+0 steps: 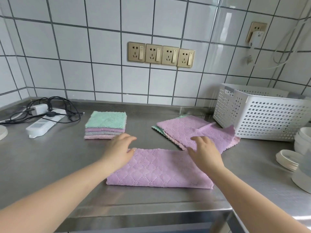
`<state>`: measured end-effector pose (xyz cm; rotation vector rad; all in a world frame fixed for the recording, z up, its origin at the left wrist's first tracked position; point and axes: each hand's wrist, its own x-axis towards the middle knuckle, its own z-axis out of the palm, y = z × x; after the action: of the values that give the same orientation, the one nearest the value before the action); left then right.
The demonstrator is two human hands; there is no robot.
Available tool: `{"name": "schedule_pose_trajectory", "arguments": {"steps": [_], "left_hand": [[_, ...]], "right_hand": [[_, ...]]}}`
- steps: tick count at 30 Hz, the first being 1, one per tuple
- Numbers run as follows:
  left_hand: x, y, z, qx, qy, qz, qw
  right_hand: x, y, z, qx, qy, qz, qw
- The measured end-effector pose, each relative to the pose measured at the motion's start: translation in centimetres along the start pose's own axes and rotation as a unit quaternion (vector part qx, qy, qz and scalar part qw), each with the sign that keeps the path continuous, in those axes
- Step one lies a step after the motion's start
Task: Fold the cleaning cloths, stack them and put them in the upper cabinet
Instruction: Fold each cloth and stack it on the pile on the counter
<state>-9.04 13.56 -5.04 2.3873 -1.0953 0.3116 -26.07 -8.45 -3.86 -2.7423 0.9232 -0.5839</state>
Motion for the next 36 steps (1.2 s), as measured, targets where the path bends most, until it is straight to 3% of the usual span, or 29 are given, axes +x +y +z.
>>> {"name": "schedule_pose_trajectory", "arguments": {"steps": [2, 5, 8, 18, 26, 28, 31, 36], "left_hand": [[-0.5, 2.3, 0.5, 0.006, -0.034, 0.082, 0.996], [-0.8, 5.1, 2.9, 0.01, -0.103, 0.128, 0.986], [-1.2, 5.7, 4.9, 0.044, -0.157, 0.105, 0.981], [-1.5, 4.1, 3.8, 0.132, -0.227, 0.027, 0.965], [-2.0, 2.4, 2.9, 0.12, -0.202, 0.026, 0.972], [-2.8, 2.9, 2.4, 0.057, -0.149, 0.078, 0.984], [-5.1, 4.3, 1.4, -0.06, -0.085, 0.153, 0.983], [-6.8, 5.5, 1.2, -0.029, -0.118, 0.172, 0.978]], "right_hand": [[-0.5, -2.1, 0.6, 0.003, -0.038, -0.072, 0.997], [-1.9, -5.3, 3.4, -0.01, -0.112, -0.134, 0.985], [-3.1, -6.0, 5.5, -0.026, -0.13, -0.118, 0.984], [-3.4, -2.3, 4.2, -0.097, -0.166, -0.047, 0.98], [-3.3, -1.1, 3.6, -0.116, -0.154, -0.039, 0.981], [-2.7, -1.3, 3.3, -0.107, -0.12, -0.05, 0.986], [-2.0, -2.6, 3.0, -0.002, -0.096, -0.082, 0.992], [-0.9, -5.5, 4.5, 0.045, -0.116, -0.124, 0.985]]}}
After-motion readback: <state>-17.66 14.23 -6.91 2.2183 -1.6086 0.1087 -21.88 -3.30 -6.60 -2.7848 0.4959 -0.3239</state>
